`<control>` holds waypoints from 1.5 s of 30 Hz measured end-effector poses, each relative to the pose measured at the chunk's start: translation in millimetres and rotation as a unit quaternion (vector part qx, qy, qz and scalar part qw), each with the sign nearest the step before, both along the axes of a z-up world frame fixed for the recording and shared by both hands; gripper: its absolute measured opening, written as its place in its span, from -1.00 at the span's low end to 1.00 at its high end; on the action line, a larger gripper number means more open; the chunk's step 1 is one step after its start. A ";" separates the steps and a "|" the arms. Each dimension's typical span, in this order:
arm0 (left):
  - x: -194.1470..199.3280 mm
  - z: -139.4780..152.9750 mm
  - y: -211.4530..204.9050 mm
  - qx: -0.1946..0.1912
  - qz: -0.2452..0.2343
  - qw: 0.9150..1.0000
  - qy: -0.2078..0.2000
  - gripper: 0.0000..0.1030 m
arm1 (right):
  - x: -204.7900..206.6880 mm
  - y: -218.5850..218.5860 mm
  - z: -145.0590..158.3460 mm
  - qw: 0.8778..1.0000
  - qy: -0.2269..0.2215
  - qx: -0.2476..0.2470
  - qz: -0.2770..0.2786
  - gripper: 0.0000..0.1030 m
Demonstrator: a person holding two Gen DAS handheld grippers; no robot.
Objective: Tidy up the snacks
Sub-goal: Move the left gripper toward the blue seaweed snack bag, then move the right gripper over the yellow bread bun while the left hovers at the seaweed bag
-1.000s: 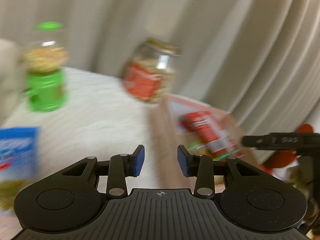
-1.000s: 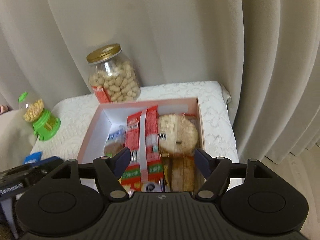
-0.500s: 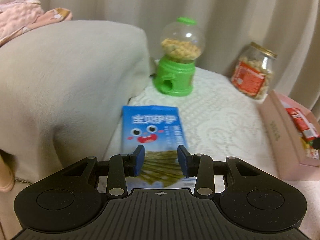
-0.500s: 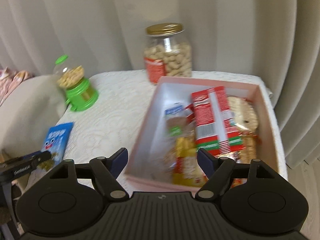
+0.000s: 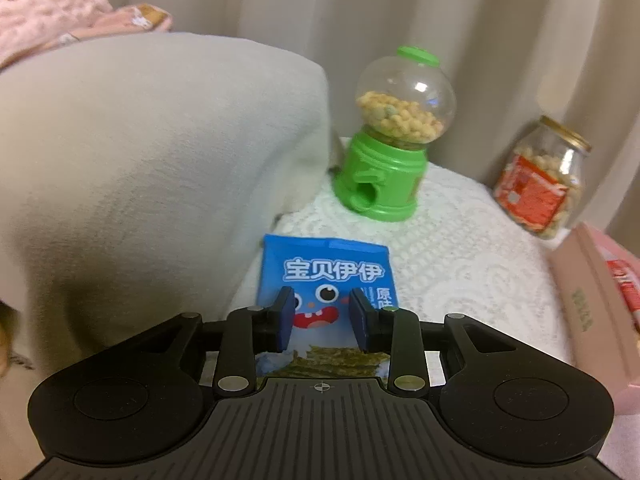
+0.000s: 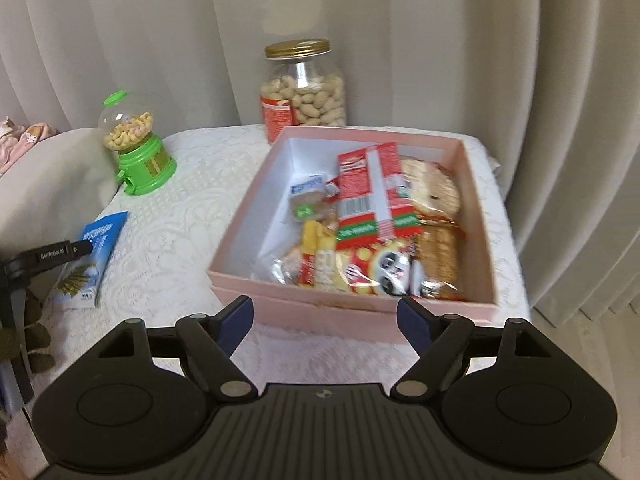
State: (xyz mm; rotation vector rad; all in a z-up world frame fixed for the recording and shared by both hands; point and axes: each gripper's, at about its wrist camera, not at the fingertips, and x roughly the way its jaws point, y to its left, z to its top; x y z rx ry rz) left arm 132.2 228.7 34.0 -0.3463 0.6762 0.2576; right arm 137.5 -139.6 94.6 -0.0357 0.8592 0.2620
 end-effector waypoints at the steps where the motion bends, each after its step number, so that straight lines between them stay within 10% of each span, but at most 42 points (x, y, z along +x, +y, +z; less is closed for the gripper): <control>1: 0.9 -1.0 1.2 -0.016 -0.017 1.000 -0.003 -0.32 | -3.4 -4.0 0.7 1.000 -0.005 -0.003 -0.003 0.54; 9: -3.6 2.3 -44.3 -0.044 -0.187 0.981 0.007 -0.33 | -26.2 -30.5 -1.0 1.000 -0.005 -0.003 -0.008 0.55; 25: -67.0 5.5 -146.5 -0.040 -0.361 0.931 0.029 -0.33 | -127.1 -93.1 -11.5 0.999 0.041 -0.019 0.003 0.69; 36: -61.2 10.9 -109.6 -0.026 -0.215 0.976 0.015 -0.33 | -131.3 -69.4 -52.5 0.999 0.005 -0.044 -0.028 0.71; 45: -58.1 -4.2 -75.4 -0.055 -0.194 0.979 0.040 -0.33 | -87.3 0.0 -55.1 1.000 -0.009 -0.017 0.023 0.60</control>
